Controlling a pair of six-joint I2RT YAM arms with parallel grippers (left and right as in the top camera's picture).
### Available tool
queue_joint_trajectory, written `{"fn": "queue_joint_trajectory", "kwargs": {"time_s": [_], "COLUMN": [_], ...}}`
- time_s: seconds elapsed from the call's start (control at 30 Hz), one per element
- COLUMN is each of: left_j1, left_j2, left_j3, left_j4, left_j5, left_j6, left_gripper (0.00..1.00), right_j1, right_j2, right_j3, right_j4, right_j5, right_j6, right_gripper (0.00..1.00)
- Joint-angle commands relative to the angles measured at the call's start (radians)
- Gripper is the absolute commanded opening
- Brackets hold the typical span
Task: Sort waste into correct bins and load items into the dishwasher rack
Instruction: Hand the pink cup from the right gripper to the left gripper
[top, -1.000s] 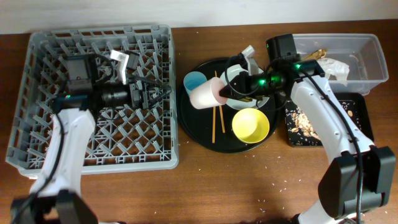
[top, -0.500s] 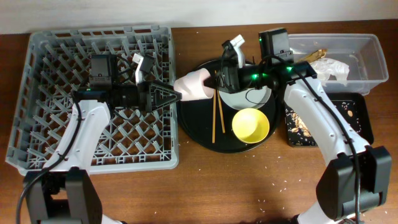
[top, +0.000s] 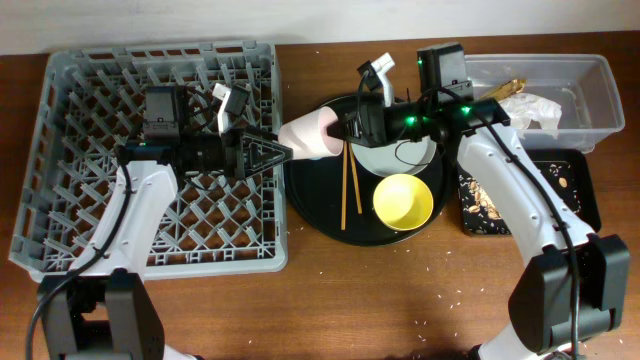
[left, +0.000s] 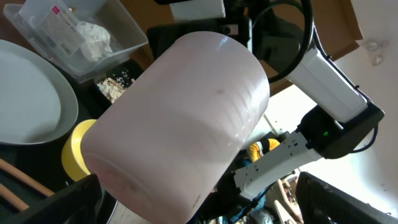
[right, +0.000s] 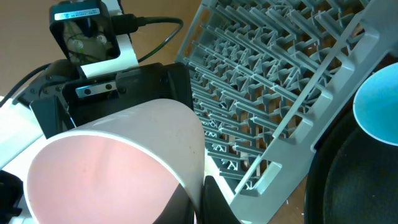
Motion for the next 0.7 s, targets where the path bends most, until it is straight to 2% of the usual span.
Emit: {"fn": "queue_joint_trajectory", "kwargs": {"time_s": [0.0,0.2,0.37,0.67], "left_j1": [-0.041,-0.041,-0.041,-0.041], "left_j2": [0.003,0.003,0.003,0.003], "left_j3": [0.003,0.003,0.003,0.003], "left_j4": [0.008,0.008,0.008,0.008], "left_j5": [-0.012,-0.013,-0.002,0.022], "left_j6": [0.005,0.005,-0.001,-0.004], "left_gripper": [0.99,1.0,0.99,0.99], "right_j1": [-0.004,-0.032,0.019,0.073], "right_j2": [0.001,0.001,0.006,0.023], "right_j3": [0.008,0.008,0.0,-0.005], "right_j4": [0.003,-0.004,-0.023,0.0], "right_j5": [-0.155,-0.15,-0.03,0.049], "right_j6": [0.008,0.007,0.004,0.006], "right_gripper": [0.04,0.04,0.04,0.04]}}
